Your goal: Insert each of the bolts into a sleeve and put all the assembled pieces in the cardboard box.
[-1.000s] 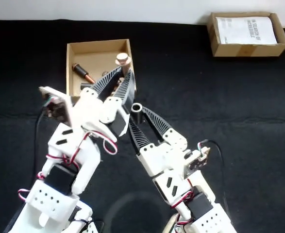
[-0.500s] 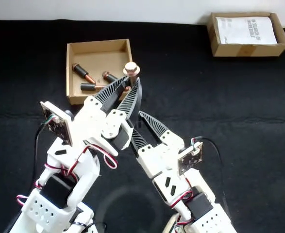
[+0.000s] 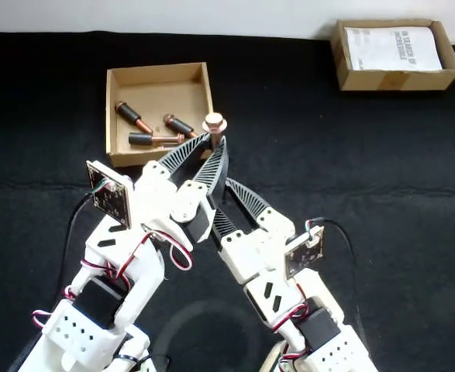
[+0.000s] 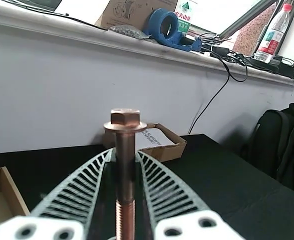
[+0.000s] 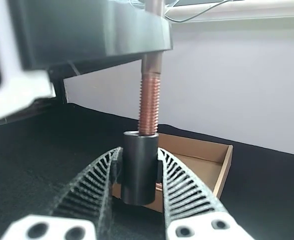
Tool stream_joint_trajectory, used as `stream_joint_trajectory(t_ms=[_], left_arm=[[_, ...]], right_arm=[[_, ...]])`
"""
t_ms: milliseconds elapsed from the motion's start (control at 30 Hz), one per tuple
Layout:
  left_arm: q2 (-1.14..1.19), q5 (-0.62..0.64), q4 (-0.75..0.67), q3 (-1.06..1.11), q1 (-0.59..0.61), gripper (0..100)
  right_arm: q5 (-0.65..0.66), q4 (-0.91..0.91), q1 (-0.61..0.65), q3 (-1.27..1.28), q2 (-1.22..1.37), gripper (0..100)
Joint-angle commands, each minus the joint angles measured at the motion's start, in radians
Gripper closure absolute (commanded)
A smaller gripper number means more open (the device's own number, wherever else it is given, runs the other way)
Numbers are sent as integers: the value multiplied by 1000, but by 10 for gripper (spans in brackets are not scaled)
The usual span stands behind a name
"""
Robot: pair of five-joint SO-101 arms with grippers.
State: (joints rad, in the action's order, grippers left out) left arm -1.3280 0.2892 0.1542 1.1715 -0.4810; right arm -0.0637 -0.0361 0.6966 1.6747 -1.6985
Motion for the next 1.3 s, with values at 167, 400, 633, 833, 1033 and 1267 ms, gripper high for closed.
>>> stream_joint_trajectory(t_ms=[167, 400, 633, 833, 1033, 1267], left_arm=[[-13, -61, 3, 13, -10, 992], [-15, -57, 5, 35, -18, 992], [-15, -55, 69, 91, -13, 992], [-15, -61, 147, 90, -16, 986], [-15, -55, 351, 39, -19, 745], [-15, -61, 608, -125, -19, 713]], right_arm=[[-5, 2, -15, 134, -24, 991], [0, 4, -30, 133, -24, 991], [0, 4, -31, 130, -24, 991], [0, 2, -42, 130, -24, 991], [2, 2, -47, 128, -24, 991], [2, 2, -81, 127, -22, 991]])
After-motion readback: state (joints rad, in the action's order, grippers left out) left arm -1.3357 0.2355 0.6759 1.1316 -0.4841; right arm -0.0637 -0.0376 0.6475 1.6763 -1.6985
